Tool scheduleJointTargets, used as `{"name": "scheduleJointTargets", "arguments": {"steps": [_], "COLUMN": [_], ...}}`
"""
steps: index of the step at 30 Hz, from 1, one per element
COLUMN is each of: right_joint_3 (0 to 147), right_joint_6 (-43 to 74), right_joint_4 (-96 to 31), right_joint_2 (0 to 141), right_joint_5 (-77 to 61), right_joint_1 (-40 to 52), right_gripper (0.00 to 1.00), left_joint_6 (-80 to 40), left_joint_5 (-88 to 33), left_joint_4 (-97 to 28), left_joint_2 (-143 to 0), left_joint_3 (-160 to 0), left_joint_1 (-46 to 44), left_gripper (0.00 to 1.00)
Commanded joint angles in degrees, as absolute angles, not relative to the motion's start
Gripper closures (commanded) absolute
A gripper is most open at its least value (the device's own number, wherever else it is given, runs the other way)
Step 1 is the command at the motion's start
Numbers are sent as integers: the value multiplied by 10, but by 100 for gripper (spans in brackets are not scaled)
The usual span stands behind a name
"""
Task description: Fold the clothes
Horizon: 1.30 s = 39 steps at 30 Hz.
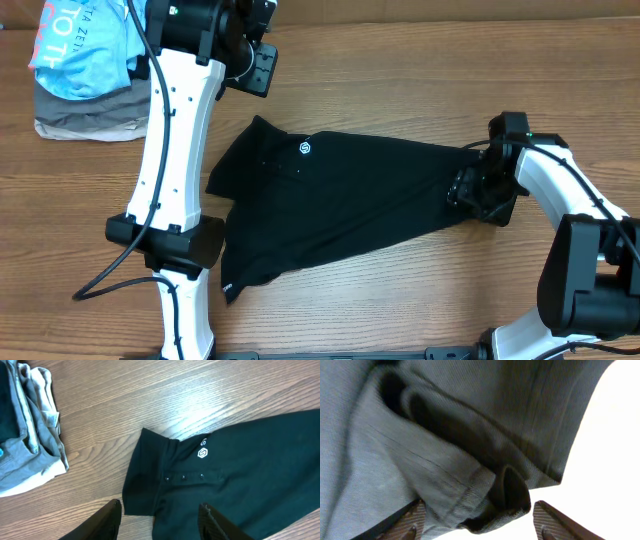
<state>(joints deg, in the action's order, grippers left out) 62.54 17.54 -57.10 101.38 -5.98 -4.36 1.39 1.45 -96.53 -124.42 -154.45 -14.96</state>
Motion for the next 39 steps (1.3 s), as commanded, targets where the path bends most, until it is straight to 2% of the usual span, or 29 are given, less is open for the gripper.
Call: {"name": "scheduleJointTargets", "arguments": {"steps": [1,7,8,12,20,25,29,34,39], "right_joint_3": [621,621,621,621,698,794,844,848,848], "right_joint_6": [183,183,183,183,182,178,178,177,164], "right_joint_4": [-561,-549,-547,-532,-544,-564,-528,-483,-485], "right_joint_2": [1000,1000,1000,1000,990,978,978,980,980], "right_joint_5": [-79,-95,-95,-95,-95,-95,-95,-104,-103], "right_joint_1": [-43,-43,-43,-43,-53,-91,-133,-171,-177], "right_gripper": [33,64,74,96,96,96,96,96,96], "left_joint_6": [1,-3,-2,-4,-36,-55,-55,-42,18], "left_joint_5": [5,5,6,6,4,-3,-33,-85,-106], "left_joint_4": [-968,-968,-968,-968,-964,-968,-968,-968,-967], "left_joint_2": [-1226,-1220,-1219,-1207,-1129,-1087,-1087,-1091,-1103], "left_joint_3": [-1555,-1555,-1555,-1558,-1559,-1559,-1552,-1497,-1388], "left_joint_1": [-137,-123,-121,-110,-56,-47,-53,-69,-136], "left_gripper": [48,48,49,52,57,71,77,76,66]}}
